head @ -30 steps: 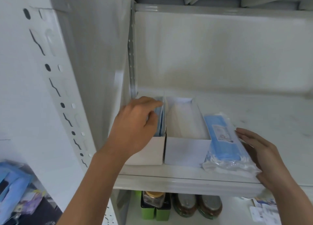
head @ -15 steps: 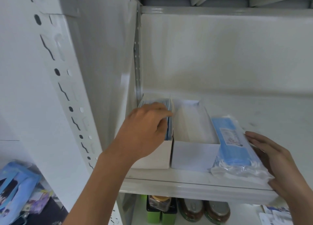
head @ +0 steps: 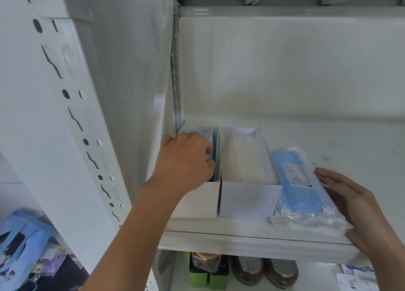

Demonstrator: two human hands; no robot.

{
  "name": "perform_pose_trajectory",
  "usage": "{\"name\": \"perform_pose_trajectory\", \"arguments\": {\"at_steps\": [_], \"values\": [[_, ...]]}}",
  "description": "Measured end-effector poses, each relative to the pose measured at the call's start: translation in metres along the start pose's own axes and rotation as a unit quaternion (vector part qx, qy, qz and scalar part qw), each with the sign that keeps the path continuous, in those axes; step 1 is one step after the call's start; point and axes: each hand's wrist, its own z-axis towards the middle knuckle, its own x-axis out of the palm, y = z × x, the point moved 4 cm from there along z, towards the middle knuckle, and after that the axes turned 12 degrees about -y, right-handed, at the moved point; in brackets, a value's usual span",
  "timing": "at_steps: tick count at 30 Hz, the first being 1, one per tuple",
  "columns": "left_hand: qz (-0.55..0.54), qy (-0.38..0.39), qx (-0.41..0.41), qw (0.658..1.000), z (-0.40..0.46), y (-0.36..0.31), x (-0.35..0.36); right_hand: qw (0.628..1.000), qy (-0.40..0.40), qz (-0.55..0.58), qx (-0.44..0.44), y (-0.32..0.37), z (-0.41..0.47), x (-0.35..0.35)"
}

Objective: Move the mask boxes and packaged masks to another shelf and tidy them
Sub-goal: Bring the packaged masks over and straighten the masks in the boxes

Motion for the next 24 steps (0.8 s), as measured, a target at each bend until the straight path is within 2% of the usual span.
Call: {"name": "perform_pose_trajectory", "arguments": {"at_steps": [2,6,9,10,12,14,15,19,24], "values": [[-0.023,0.010,-0.025,0.999,0.001,0.000,-0.001,1.000,-0.002,0.001,0.000,0.000,0.000,0.000],[-0.090,-0.029,-0.059,0.994,0.005,0.000,-0.007,1.000,-0.004,0.003,0.000,0.000,0.001,-0.001],[-0.138,0.033,-0.029,0.989,0.002,0.000,0.005,1.000,-0.006,0.002,0.003,-0.001,0.002,-0.001],[-0.154,0.030,-0.020,0.987,0.000,0.001,0.007,1.000,-0.006,0.002,0.003,-0.001,0.002,-0.001],[-0.185,-0.040,-0.020,0.982,-0.004,0.007,0.003,1.000,-0.007,0.005,0.004,-0.001,0.002,-0.001],[-0.155,-0.128,-0.001,0.980,-0.010,0.014,-0.007,1.000,-0.005,0.003,0.005,-0.001,0.003,-0.001],[-0.125,-0.131,0.012,0.983,-0.013,0.016,-0.009,1.000,-0.005,0.000,0.005,-0.001,0.003,-0.001],[-0.026,-0.049,0.018,0.998,-0.020,0.023,-0.008,1.000,-0.004,-0.011,0.002,0.000,0.003,0.000],[0.008,-0.082,-0.007,0.997,-0.021,0.025,-0.007,1.000,-0.002,-0.008,0.004,0.001,0.000,0.001]]}}
